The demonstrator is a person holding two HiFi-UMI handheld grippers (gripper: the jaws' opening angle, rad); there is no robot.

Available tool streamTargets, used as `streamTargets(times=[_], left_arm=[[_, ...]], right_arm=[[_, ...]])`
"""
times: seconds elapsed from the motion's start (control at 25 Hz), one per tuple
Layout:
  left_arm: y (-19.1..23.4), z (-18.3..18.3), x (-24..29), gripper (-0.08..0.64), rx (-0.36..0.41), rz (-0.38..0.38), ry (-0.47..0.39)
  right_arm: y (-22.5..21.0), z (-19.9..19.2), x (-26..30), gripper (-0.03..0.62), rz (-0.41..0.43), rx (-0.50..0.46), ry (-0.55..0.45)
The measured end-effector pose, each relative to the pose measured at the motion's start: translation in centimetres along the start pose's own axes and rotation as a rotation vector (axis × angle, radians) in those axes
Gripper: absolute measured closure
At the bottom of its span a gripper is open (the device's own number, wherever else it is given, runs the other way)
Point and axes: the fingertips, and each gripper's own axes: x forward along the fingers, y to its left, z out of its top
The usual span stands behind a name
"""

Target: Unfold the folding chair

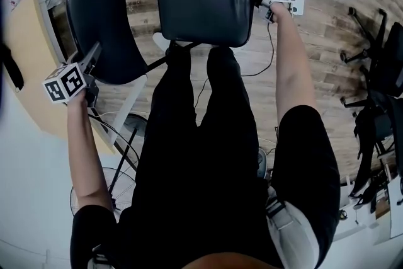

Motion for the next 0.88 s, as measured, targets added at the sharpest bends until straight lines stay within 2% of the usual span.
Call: streamTargets(times=[0.08, 0.24, 0.44, 0.64, 0.76, 0.88], left_arm=[[-0.3, -0.2, 0.4, 0.422, -0.006, -0.004, 0.009], [-0.7, -0.2, 1.0, 0.42, -0.012, 0.006, 0.018], [-1.1, -0.2, 2.1, 0.419, -0.019, 0.007, 0.027], [-2.3, -0.2, 2.4, 0.422, -0.001, -0.015, 0.033], [-3.5, 0.0, 2.8, 0.425, 0.022, -0.025, 0.035], [-3.8, 0.0, 3.0, 0.425, 0.02, -0.027, 0.04]], right_arm=[[-0.5, 0.0, -0.2, 0.371, 0.008, 0.005, -0.001], [-2.4, 0.1, -1.1, 0.368, -0.028, 0.012, 0.005], [-3.1, 0.3, -1.2, 0.363, 0.043, 0.009, -0.006], [-5.2, 0.1, -2.3, 0.362, -0.038, 0.024, -0.001], [-5.3, 0.3, -2.4, 0.36, 0.025, 0.023, -0.012], [-5.7, 0.3, -2.6, 0.356, 0.029, 0.024, -0.013]])
